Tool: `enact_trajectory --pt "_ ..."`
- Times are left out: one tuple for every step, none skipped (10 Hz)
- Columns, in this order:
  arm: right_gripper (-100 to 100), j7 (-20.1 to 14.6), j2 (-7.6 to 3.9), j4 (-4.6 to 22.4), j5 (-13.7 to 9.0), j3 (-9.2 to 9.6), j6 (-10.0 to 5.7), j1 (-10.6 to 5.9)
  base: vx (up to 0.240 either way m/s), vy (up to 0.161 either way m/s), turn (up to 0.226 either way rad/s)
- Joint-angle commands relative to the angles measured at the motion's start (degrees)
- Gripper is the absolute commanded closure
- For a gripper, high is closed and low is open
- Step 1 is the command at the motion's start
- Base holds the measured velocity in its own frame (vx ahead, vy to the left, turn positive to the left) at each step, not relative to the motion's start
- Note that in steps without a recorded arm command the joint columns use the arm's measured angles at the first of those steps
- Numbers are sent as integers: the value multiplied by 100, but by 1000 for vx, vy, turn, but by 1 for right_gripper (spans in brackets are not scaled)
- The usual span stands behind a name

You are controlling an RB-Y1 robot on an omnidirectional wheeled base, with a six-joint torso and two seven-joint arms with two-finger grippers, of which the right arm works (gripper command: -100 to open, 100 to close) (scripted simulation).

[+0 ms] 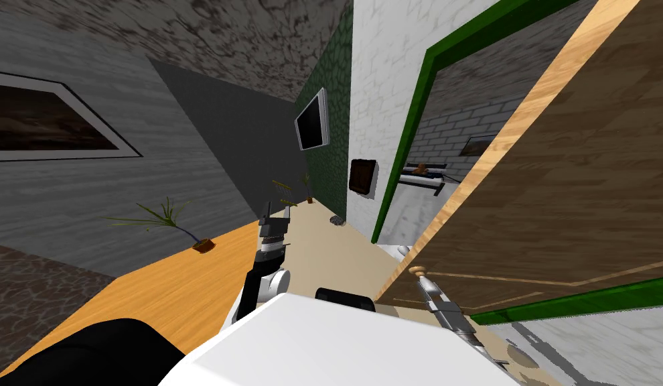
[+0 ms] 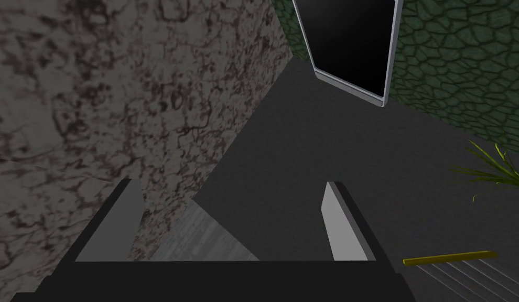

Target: Pull the door open

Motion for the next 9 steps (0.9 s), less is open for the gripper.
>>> enact_trajectory --pt "100 -59 -25 68 11 40 -122 12 -183 -67 125" --pt "100 -90 -37 104 20 69 -178 18 -177 -56 116" --pt "100 -69 -3 104 28 71 -124 9 -79 -24 28" --pt "100 -120 2 179 46 110 -178 -6 -165 -64 201" --pt "100 -141 1 211 52 123 -202 -17 -257 -75 197" --pt "100 -164 1 248 58 137 -230 -30 -224 -49 145" --pt "100 -190 0 287 64 153 -260 -43 -201 -96 123" --pt "100 -216 0 328 71 169 -291 -57 -209 -66 149" --pt "100 -243 -1 369 78 185 -322 -72 -212 -42 165"
